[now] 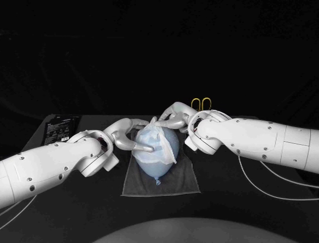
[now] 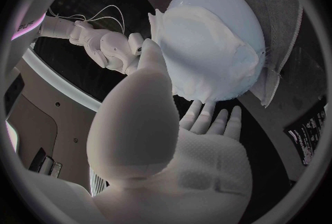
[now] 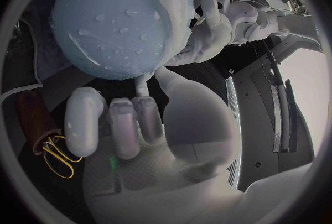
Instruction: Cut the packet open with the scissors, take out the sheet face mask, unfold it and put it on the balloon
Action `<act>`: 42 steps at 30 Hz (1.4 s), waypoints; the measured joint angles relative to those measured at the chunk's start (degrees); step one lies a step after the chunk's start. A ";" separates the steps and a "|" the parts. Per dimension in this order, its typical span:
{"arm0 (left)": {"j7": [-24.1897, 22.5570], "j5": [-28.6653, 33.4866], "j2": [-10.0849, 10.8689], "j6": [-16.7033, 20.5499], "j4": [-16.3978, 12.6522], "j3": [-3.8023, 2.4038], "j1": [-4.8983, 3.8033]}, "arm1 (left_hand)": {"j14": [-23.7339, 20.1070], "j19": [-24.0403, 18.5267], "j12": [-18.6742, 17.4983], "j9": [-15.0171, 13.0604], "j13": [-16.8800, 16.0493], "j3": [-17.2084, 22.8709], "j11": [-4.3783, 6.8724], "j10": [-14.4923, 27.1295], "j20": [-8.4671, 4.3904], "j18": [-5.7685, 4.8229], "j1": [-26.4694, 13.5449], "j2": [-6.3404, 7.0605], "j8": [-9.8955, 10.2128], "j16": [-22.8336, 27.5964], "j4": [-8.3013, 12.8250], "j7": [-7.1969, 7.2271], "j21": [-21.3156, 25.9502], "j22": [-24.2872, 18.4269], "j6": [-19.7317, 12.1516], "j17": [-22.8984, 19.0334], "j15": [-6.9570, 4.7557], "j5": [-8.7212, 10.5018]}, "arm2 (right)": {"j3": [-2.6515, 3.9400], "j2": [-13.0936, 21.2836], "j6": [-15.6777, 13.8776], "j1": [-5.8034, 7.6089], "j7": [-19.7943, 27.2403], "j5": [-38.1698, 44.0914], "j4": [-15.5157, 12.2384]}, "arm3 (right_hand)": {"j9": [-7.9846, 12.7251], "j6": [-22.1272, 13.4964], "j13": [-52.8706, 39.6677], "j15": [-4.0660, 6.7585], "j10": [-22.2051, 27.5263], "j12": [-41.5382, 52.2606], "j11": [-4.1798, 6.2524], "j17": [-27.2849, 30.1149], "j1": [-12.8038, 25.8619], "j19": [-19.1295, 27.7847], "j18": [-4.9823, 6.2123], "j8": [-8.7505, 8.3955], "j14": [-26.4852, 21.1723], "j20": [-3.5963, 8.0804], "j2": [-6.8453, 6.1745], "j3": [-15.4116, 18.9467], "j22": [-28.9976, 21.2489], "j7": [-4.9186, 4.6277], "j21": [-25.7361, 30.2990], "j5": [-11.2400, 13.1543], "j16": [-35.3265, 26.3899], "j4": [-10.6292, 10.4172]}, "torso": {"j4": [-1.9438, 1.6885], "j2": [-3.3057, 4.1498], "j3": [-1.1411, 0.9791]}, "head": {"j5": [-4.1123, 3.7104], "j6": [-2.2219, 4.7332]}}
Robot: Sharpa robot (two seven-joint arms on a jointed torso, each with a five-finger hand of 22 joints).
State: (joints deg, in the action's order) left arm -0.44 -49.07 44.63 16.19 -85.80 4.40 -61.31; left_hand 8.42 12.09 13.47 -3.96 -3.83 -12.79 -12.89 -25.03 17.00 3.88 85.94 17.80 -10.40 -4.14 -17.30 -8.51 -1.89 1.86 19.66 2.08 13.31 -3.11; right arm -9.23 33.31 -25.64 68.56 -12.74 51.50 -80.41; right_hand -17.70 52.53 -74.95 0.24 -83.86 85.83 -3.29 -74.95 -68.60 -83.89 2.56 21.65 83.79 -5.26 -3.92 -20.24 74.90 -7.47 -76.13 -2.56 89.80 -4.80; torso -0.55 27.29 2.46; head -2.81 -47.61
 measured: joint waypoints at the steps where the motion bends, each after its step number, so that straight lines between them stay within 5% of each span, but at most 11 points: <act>1: 0.00 0.00 0.00 0.00 0.01 0.00 0.00 | 0.00 0.00 0.00 0.00 0.00 0.00 0.00 0.00 0.00 0.00 0.00 0.00 0.00 0.00 0.00 0.00 0.00 0.00 0.00 0.00 0.00 0.00 | 0.01 -0.02 0.11 0.00 0.04 0.01 -0.01 | -0.03 0.38 0.00 0.12 -0.09 0.22 0.13 0.00 -0.57 0.00 0.00 0.00 -0.12 0.00 0.10 -0.02 0.00 0.17 -0.20 0.00 0.00 0.36 | 0.01 0.00 -0.01 | 0.00 -0.03; 8: 0.04 0.02 -0.04 0.00 0.07 0.01 0.01 | 0.00 0.00 0.00 -0.05 -0.02 0.00 0.00 0.00 0.00 0.00 0.00 0.00 0.00 0.00 0.00 0.00 0.00 0.00 0.00 0.00 0.00 0.00 | 0.05 -0.16 0.91 -0.12 0.41 0.12 -0.10 | -0.17 2.06 0.02 0.38 -0.28 0.34 0.73 0.03 -2.60 -0.02 0.00 0.10 -0.37 0.03 0.29 -0.40 0.01 0.84 -0.26 0.00 0.00 1.34 | 0.03 -0.03 -0.01 | 0.01 -0.20; 17: 0.05 0.04 -0.08 0.00 0.07 0.01 0.02 | 0.00 0.00 0.00 -0.04 -0.11 0.00 0.00 0.00 0.00 0.00 0.00 0.00 0.00 0.00 0.00 0.00 0.00 0.00 0.00 0.00 0.00 0.00 | 0.08 -0.21 0.40 -0.41 1.52 0.60 -0.37 | -1.41 5.99 0.05 1.73 -0.17 3.62 3.09 0.04 -7.52 -0.11 -0.02 3.22 -0.88 2.01 0.97 -2.96 0.04 3.36 -2.58 0.06 -0.05 5.78 | 0.03 -0.04 -0.01 | 0.07 -0.30; 30: 0.05 0.05 -0.05 0.00 0.05 -0.02 -0.01 | 0.00 0.00 -0.02 -0.09 -0.08 0.00 0.00 0.01 0.00 0.00 0.00 0.00 0.00 0.00 0.00 0.00 0.00 0.00 0.00 0.00 0.00 0.00 | 0.01 0.62 -6.43 -0.77 4.69 0.27 -1.55 | -1.59 6.33 0.00 1.95 -0.17 4.00 3.09 0.00 -7.88 -0.11 -0.03 5.59 -1.09 2.20 1.05 -5.07 0.04 3.47 -3.38 -0.10 0.00 7.57 | 0.01 -0.04 -0.01 | 0.15 -0.29; 34: 0.05 0.05 -0.01 0.00 0.07 -0.02 -0.01 | 0.00 0.00 0.00 -0.09 -0.07 0.00 0.05 -0.03 0.00 0.00 0.00 0.00 -0.08 0.00 0.00 0.13 0.00 0.03 0.12 0.03 0.00 0.00 | 0.04 1.21 -8.15 -0.80 5.63 -0.21 -2.26 | -3.14 6.45 0.00 1.95 -0.16 3.99 3.09 0.00 -7.97 -0.06 -0.03 5.87 -1.09 2.24 0.97 -5.27 0.03 3.58 -3.39 -0.11 0.00 7.74 | 0.02 -0.06 -0.03 | 0.21 -0.15; 42: 0.10 0.05 0.04 0.02 0.09 -0.02 -0.01 | 0.00 0.00 0.23 -0.21 -0.02 0.00 -0.01 -0.42 0.00 0.00 0.00 0.00 -0.35 0.00 0.00 0.20 0.00 0.05 0.19 0.05 0.01 0.00 | 0.23 2.72 -9.47 -0.75 6.46 -0.89 -3.47 | -3.24 6.46 0.02 1.95 -0.16 3.97 3.09 0.00 -7.59 -0.10 -0.04 5.87 -1.09 2.60 1.34 -5.71 0.00 3.61 -3.39 -0.10 -0.01 7.74 | 0.05 -0.08 -0.04 | 0.29 -0.10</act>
State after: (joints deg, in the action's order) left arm -0.34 -49.02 44.67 16.21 -85.71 4.38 -61.32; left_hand 8.42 12.09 13.71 -4.17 -3.85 -12.79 -12.90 -25.44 17.00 3.88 85.94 17.80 -10.76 -4.14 -17.30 -8.30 -1.89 1.92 19.85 2.12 13.32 -3.11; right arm -9.01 36.03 -35.10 67.81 -6.28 50.60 -83.88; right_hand -20.95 58.99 -74.94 2.19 -84.02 89.80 -0.21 -74.95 -76.19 -83.99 2.53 27.52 82.71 -2.66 -2.58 -25.95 74.90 -3.86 -79.53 -2.66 89.79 2.94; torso -0.50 27.21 2.42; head -2.52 -47.71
